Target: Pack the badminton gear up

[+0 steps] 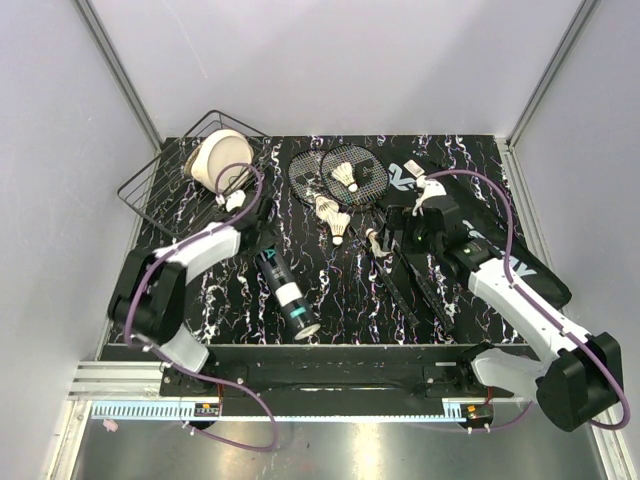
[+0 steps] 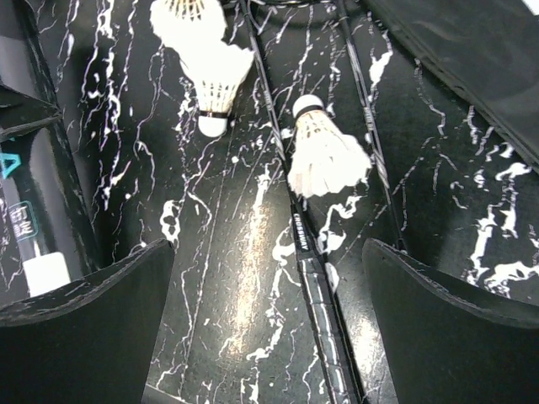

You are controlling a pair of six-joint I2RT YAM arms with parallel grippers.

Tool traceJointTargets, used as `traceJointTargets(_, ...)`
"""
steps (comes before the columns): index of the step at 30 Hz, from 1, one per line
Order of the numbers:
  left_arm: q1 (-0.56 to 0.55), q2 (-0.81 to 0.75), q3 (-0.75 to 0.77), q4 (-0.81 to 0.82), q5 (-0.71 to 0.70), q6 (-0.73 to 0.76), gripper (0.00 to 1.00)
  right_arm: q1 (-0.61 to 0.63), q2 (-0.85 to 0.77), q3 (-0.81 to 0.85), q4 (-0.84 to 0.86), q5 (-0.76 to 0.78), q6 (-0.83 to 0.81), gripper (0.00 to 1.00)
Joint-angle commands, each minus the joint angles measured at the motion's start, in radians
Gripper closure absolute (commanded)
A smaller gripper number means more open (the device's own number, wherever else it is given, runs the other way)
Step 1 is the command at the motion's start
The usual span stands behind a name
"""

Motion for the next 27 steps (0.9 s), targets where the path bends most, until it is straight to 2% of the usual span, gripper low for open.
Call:
traceJointTargets(1,-0.028,-0.239,-0.045,0.119,0.052,0.281,0.40,0.006,0.048,0.030,0.035,-0.116,-0.041,0.00)
traceJointTargets(3,-0.037,-0.350,-0.056,0.102,0.121,0.377,0.40,0.006,0.127,0.087,0.006,-0.243,-0.072,0.00)
traceJointTargets(4,-0.037,-0.385,-0.053,0.098,0.237,0.493,0.40,0.006,0.175,0.105,-0.020,-0.333,-0.081,0.00)
traceJointTargets(6,-0.037,-0.455,-0.033,0.049,0.340,0.618,0.46,0.006,0.210,0.156,-0.038,-0.399,-0.086,0.00)
traceJointTargets(7,-0.040,-0.468,0.006,0.017,0.377,0.732,0.49,0.006,0.232,0.174,-0.052,-0.444,-0.081,0.00)
traceJointTargets(10,-0.048,-0.503,0.046,-0.042,0.342,0.929,0.53,0.006,0.247,0.251,-0.055,-0.482,-0.022,0.00)
traceJointTargets(14,-0.079,-0.564,0.016,0.025,0.356,1.115,0.60,0.007,0.255,0.374,-0.038,-0.522,0.083,0.07)
traceJointTargets(15,-0.083,-0.572,-0.015,0.073,0.397,1.176,0.63,0.006,0.257,0.394,-0.035,-0.527,0.095,0.07)
traceJointTargets(17,-0.102,-0.592,-0.052,0.130,0.429,1.233,0.64,0.006,0.252,0.435,-0.028,-0.535,0.124,0.08)
traceJointTargets(20,-0.111,-0.604,-0.056,0.133,0.509,1.287,0.66,0.007,0.238,0.472,0.011,-0.565,0.141,0.11)
traceJointTargets(27,-0.132,-0.647,-0.131,0.182,0.614,1.359,0.73,0.009,0.275,0.526,0.066,-0.699,0.152,0.37)
